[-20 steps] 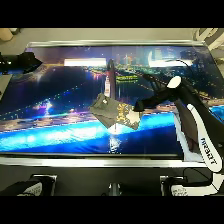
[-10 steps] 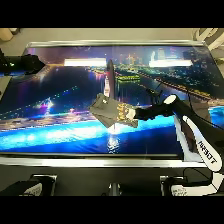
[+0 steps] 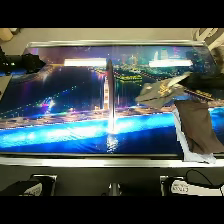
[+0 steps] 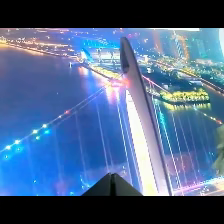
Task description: Fold the shirts.
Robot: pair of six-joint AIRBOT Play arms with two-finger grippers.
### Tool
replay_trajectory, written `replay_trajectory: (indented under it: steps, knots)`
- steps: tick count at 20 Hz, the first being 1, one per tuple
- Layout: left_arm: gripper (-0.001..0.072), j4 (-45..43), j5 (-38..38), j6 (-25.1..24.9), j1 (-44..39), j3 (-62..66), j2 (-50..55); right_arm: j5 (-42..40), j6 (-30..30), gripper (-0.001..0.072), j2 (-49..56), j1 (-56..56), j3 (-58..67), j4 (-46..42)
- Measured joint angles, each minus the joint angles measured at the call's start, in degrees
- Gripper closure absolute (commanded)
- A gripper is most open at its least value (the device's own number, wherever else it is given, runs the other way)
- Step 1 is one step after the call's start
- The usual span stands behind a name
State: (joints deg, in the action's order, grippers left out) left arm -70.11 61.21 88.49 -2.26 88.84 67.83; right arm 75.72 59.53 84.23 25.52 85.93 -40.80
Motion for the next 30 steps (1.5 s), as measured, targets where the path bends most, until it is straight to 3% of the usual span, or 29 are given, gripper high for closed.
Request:
replay_trajectory:
  steps: [9,14,17,18,19,20,23,26,30]
  knots:
    - [0.0681,0.0,-0.7,-0.17,0.0,-0.02,0.0,16.48,3.54,0.0693,-5.86,20.87,6.73,-8.37]
    - [0.0681,0.0,-0.76,-0.2,0.0,-0.02,0.0,24.09,3.78,0.0693,-8.02,22.6,3.48,-27.12]
    - [0.0681,0.0,-0.76,-0.2,-0.33,-0.02,0.0,25.35,3.93,0.0689,-10.84,22.21,-6.88,-35.54]
    - [0.0681,0.02,-0.76,-0.2,-0.59,-0.02,0.0,24.76,3.93,0.0534,-11.82,22.21,-10.95,-37.42]
    - [0.0681,0.04,-0.76,-0.2,-0.92,-0.02,-0.02,23.93,3.93,0.0238,-12.7,22.21,-15.15,-39.87]
    - [0.0681,0.15,-0.76,-0.2,-1.25,-0.02,-0.04,23.21,3.98,0.0002,-13.27,22.18,-18.4,-41.99]
    - [0.0682,0.92,-0.7,-0.26,-2.45,0.22,-0.5,21.49,2.03,0.0001,-14.34,22.05,-22.25,-46.45]
    - [0.0683,0.17,-0.61,-2.03,-4.04,2.75,-0.72,17.62,-0.57,0.0015,-14.67,22.1,-13.92,-48.78]
    - [0.0681,-13.29,1.49,-2.08,-5.66,8.5,1.6,6.36,-1.97,0.0041,-14.82,19.52,4.59,-43.04]
